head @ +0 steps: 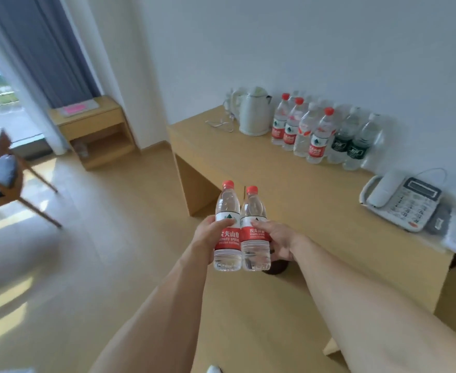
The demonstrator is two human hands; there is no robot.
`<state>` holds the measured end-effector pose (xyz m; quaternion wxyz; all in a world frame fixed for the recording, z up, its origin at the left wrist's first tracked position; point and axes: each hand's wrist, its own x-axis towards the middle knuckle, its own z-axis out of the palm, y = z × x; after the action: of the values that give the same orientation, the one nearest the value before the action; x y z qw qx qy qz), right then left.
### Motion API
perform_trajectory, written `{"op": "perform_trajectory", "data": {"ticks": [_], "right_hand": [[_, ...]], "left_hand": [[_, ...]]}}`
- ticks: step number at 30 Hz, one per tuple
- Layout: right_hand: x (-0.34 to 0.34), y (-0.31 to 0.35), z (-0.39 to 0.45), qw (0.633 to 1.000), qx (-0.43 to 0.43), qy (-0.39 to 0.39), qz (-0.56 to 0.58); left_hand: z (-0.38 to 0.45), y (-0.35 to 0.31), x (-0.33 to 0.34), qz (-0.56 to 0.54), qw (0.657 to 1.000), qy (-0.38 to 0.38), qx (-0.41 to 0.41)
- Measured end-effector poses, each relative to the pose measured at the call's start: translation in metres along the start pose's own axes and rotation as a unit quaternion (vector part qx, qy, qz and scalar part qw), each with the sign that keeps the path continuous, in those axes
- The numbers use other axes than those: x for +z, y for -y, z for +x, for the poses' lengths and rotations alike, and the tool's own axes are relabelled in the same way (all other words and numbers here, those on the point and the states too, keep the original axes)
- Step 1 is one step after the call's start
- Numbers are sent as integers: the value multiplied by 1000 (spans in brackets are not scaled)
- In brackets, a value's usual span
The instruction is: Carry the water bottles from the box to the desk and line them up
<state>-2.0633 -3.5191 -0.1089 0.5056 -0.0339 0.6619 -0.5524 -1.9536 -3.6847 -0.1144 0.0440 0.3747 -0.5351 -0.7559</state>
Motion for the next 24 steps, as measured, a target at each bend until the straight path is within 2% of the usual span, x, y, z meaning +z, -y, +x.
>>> {"op": "perform_trajectory", "data": {"ticks": [5, 12, 24], "right_hand": [[-14, 29, 24, 996, -21, -81, 24], [-72, 42, 49, 981, -25, -171, 90], [-179, 108, 104, 960, -91, -226, 139]], "left_hand": [[60, -42, 18, 50, 996, 69, -14], [126, -67, 84, 110, 982, 146, -42], [228, -122, 191, 133, 969, 208, 0]]}}
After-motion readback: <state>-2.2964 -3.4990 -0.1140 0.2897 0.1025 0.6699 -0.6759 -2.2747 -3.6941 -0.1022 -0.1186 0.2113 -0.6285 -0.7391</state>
